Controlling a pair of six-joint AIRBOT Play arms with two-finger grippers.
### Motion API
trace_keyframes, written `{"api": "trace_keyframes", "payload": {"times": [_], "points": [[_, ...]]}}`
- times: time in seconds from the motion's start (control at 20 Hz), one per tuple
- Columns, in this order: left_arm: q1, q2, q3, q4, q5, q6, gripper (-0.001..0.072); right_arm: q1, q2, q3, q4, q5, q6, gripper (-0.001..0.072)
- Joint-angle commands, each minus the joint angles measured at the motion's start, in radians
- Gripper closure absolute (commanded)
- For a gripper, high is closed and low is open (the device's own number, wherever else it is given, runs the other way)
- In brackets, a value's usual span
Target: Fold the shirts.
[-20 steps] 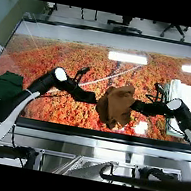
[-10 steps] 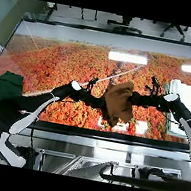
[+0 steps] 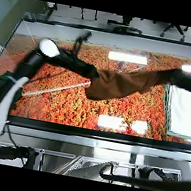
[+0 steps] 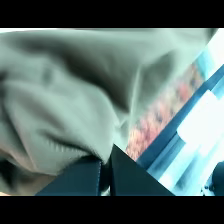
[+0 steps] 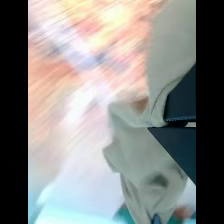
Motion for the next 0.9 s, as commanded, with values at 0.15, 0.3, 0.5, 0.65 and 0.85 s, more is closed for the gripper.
{"api": "trace_keyframes", "payload": {"times": [0.15, 0.3, 0.5, 0.65, 0.85], "points": [[0.008, 0.312, 0.308, 0.125, -0.134, -0.044, 0.0697, -0.061, 0.272, 0.217, 0.126, 0.073, -0.092, 0.0691], [-0.004, 0.401, 0.27, 0.383, -0.136, -0.133, 0.0696, -0.061, 0.308, 0.216, -0.069, 0.071, -0.026, 0.0691], [0.003, 0.446, 0.025, 0.54, -0.128, -0.188, 0.0696, -0.059, 0.229, 0.164, -0.119, 0.156, 0.018, 0.069], [0.004, 0.371, -0.165, 0.515, -0.082, -0.188, 0.0696, -0.028, 0.126, 0.024, 0.0, 0.247, -0.027, 0.069], [0.002, 0.187, -0.331, 0.401, -0.011, -0.177, 0.0695, 0.124, -0.001, -0.235, 0.004, 0.178, -0.132, 0.069]]}}
